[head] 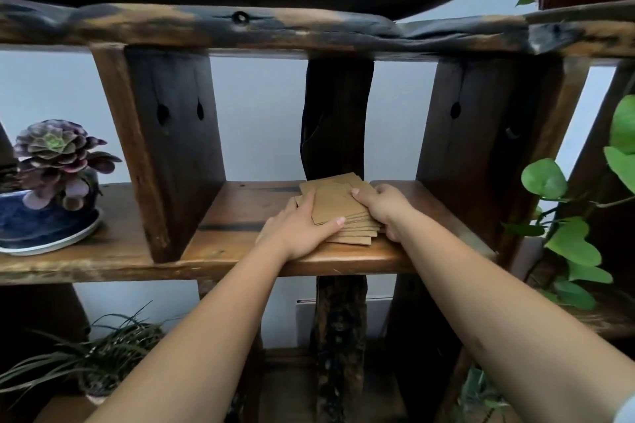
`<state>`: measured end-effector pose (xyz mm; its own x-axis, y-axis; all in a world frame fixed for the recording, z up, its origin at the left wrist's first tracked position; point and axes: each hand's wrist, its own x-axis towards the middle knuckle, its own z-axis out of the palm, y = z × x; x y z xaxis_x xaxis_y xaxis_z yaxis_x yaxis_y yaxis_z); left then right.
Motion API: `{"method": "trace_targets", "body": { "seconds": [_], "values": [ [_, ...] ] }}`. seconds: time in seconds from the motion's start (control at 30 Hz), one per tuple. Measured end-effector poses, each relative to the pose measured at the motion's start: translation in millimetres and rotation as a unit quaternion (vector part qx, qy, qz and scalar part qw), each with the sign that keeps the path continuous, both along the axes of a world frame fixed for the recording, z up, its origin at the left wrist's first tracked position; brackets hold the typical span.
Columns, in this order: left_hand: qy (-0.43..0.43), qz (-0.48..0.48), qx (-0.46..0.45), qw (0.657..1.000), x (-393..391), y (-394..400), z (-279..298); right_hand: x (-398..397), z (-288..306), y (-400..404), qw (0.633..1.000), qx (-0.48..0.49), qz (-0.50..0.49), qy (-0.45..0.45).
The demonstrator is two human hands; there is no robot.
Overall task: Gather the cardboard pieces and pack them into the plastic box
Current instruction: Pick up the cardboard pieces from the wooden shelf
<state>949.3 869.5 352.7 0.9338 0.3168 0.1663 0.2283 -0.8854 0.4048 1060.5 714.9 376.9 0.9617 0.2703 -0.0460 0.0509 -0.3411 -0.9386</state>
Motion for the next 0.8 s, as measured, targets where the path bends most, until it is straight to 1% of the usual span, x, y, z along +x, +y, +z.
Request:
{"method": "trace_targets", "body": {
  "seconds": [0.1,0.17,0.2,0.27,0.33,0.4,0.53,0.63,0.7,0.8],
  "values": [
    [-0.027,0.006,-0.064,0.998,-4.2,0.1,8.3,-12.7,-2.5,-1.5,0.995,0.003,-0.031,-0.092],
    [-0.071,0.01,-0.124,0.99,-7.7,-0.3,13.1,-22.0,-4.2,-1.5,0.985,0.031,-0.054,-0.163],
    [-0.099,0.003,-0.175,0.98,-8.3,0.1,15.3,-25.9,-4.8,-1.1,0.979,0.042,-0.06,-0.192],
    [-0.152,-0.011,-0.277,0.949,-9.0,0.7,21.6,-31.3,-2.9,-1.7,0.969,0.054,-0.058,-0.233],
    [-0.211,-0.006,-0.317,0.925,-8.8,1.9,27.8,-31.0,2.8,-4.8,0.963,0.082,-0.032,-0.254],
    [-0.26,-0.01,-0.311,0.914,-8.9,2.5,29.9,-30.2,10.6,-7.6,0.959,0.097,0.006,-0.266],
    [-0.312,-0.005,-0.289,0.905,-12.1,10.5,15.2,-28.4,12.8,-5.9,0.952,0.04,0.066,-0.296],
    [-0.314,-0.015,-0.301,0.9,-11.0,16.2,13.6,-27.1,12.5,-4.9,0.948,0.023,0.095,-0.304],
    [-0.305,-0.03,-0.303,0.903,-8.5,17.4,13.0,-24.5,14.0,-5.8,0.941,-0.008,0.113,-0.32],
    [-0.298,-0.034,-0.258,0.918,-5.8,17.6,11.7,-19.9,13.6,-5.3,0.929,-0.066,0.124,-0.342]
  ]
}}
